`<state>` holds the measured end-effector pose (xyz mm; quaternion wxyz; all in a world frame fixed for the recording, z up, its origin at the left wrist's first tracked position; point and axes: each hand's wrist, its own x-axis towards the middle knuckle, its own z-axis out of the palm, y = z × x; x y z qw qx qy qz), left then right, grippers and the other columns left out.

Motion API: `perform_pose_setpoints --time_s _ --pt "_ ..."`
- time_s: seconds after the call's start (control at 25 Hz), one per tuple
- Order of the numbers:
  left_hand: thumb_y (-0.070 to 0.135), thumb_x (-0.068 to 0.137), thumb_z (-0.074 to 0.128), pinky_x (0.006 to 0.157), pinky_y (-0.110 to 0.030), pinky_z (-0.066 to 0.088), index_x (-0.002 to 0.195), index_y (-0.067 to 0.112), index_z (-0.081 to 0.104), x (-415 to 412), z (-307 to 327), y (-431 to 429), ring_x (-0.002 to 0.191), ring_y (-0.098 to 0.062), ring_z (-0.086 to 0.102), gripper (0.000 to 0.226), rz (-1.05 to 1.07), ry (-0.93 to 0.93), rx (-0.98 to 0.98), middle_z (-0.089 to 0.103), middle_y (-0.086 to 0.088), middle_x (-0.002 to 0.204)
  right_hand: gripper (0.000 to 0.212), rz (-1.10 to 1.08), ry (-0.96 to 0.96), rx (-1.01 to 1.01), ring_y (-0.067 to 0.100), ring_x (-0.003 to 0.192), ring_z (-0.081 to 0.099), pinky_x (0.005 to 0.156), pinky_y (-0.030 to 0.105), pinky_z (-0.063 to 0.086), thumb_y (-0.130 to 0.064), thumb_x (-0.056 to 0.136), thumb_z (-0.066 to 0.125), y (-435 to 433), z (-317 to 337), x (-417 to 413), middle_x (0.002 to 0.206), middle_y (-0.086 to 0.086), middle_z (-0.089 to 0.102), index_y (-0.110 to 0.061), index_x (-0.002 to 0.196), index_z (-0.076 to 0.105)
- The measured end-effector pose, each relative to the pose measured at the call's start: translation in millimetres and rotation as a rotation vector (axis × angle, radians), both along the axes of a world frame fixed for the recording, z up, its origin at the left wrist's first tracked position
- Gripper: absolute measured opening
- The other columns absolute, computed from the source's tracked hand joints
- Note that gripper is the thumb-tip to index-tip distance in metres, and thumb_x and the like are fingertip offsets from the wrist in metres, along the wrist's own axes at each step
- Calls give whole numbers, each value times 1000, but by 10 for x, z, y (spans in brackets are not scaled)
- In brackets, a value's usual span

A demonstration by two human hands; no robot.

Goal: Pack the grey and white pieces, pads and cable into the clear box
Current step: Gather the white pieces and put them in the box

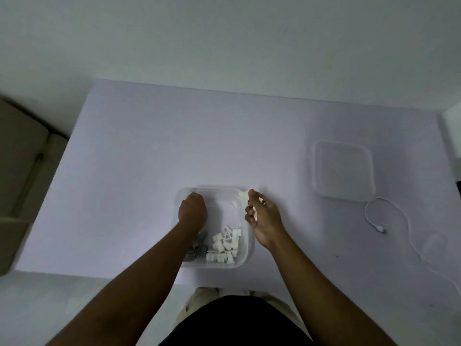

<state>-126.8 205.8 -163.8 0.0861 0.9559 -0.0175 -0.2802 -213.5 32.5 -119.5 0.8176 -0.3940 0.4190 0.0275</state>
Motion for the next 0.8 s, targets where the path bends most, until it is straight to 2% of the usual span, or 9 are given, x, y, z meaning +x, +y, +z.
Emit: perform_pose_setpoints --time_s 0.08,0.16,0.28,0.36,0.4,0.48,0.56,0.68,0.8 --pt "9 95 49 87 -37 53 114 -1 59 64 90 74 104 -34 65 24 -78 -31 -39 65 -18 113 7 34 13 11 9 55 41 46 20 31 -16 92 70 160 51 0 70 -3 49 -14 95 64" --pt "16 95 53 77 -35 52 103 3 61 137 230 173 94 -33 66 18 -134 -112 -87 67 -16 104 10 49 53 31 10 56 43 46 21 32 -13 91 70 339 48 13 72 0 50 -10 100 64" --pt "24 95 52 63 -34 48 90 8 61 199 421 375 77 -28 62 19 -119 -356 -179 66 -10 86 13 113 127 54 12 55 45 46 23 33 -12 90 71 607 -60 65 71 3 50 -7 100 64" --pt "30 96 53 66 -37 51 94 9 62 228 357 583 85 -26 58 23 -59 -467 -246 64 -8 89 16 177 200 25 13 54 45 45 23 34 -19 89 73 776 -182 124 68 3 50 -8 95 62" --pt "35 98 51 72 -40 51 100 9 63 256 254 699 91 -28 57 28 5 -413 -283 63 -10 95 18 198 246 0 13 53 45 45 23 34 -21 88 73 846 -241 164 67 3 50 -8 93 62" --pt "44 101 40 81 -39 47 109 11 61 262 16 831 100 -32 57 40 124 -169 -405 62 -13 105 18 218 311 -51 14 53 47 47 24 38 -23 88 71 916 -364 239 67 5 52 -7 90 62" --pt "44 104 28 80 -33 41 106 11 62 194 -136 856 98 -28 59 47 147 -35 -562 65 -11 104 16 251 354 -95 17 56 54 52 26 46 -22 89 68 970 -460 322 70 8 55 -6 88 64" --pt "42 105 25 80 -27 39 110 13 63 144 -194 822 93 -17 59 48 159 -44 -659 66 -2 105 10 287 379 -119 21 63 57 61 30 53 -12 90 59 1069 -540 443 75 13 59 -3 91 64" --pt "46 104 24 82 -29 41 111 17 64 155 -220 805 96 -16 60 50 151 -50 -662 67 1 105 13 250 374 -77 21 70 60 63 28 56 -9 94 57 1161 -535 530 81 13 63 -1 97 67"
